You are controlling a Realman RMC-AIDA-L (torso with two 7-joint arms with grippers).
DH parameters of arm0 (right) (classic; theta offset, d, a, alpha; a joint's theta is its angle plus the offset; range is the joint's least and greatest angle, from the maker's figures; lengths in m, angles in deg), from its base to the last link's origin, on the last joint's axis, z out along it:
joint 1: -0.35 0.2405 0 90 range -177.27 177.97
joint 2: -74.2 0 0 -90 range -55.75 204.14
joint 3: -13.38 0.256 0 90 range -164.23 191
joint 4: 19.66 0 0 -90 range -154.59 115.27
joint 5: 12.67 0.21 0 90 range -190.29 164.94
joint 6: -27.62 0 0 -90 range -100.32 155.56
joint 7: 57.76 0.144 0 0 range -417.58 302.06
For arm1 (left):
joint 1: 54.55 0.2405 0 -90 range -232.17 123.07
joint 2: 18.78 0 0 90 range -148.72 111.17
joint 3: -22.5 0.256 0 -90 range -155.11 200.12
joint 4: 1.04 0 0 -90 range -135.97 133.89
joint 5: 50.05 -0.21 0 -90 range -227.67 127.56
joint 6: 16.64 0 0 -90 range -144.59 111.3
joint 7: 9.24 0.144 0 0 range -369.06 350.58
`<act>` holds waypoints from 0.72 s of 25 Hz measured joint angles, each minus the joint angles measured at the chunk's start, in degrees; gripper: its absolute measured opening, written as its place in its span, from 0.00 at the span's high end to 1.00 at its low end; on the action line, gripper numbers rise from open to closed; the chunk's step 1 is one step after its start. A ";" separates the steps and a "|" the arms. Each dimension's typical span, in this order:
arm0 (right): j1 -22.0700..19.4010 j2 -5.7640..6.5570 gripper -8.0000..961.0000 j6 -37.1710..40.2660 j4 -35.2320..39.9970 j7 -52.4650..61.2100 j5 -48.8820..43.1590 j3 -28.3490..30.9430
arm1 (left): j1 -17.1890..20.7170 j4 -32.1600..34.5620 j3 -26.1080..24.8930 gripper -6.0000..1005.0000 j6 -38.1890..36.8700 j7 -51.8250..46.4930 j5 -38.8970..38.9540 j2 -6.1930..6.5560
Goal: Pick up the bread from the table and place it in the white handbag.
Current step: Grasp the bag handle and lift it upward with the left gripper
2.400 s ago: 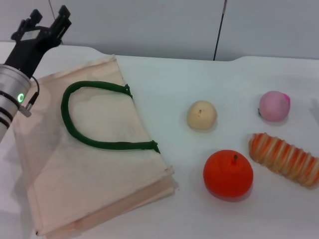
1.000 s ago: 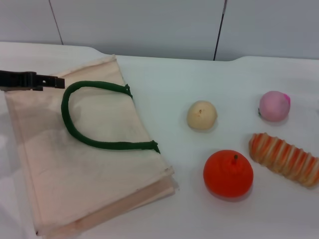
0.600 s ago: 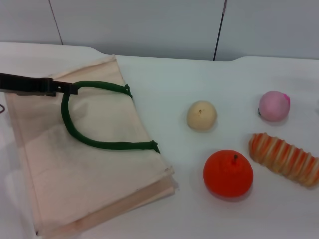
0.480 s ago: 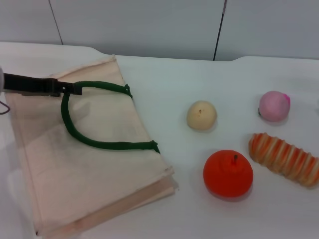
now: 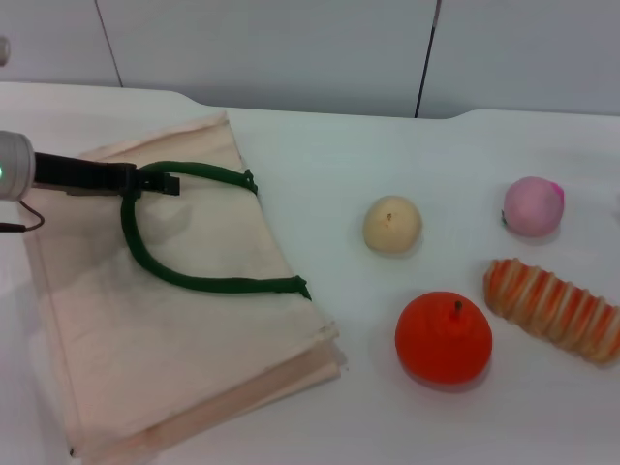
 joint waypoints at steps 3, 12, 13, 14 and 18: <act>0.00 0.00 0.07 0.00 0.00 0.00 0.00 0.33 | -0.07 0.83 0.00 0.24 0.58 0.15 -0.08 -0.03; -0.26 0.04 0.07 0.00 0.00 0.00 0.00 0.53 | 0.19 0.87 -0.09 0.43 0.73 0.21 1.10 -0.30; -0.31 0.07 0.07 0.00 0.00 0.00 0.00 0.55 | 0.19 0.84 -0.09 0.48 0.60 0.34 1.52 -0.35; -0.33 0.09 0.07 0.00 0.00 0.00 0.00 0.55 | 0.22 0.79 -0.09 0.52 0.33 0.63 2.33 -0.42; -0.46 0.10 0.07 0.01 0.00 0.00 0.00 1.00 | 0.79 0.32 -0.10 0.70 -2.12 4.28 7.30 -0.40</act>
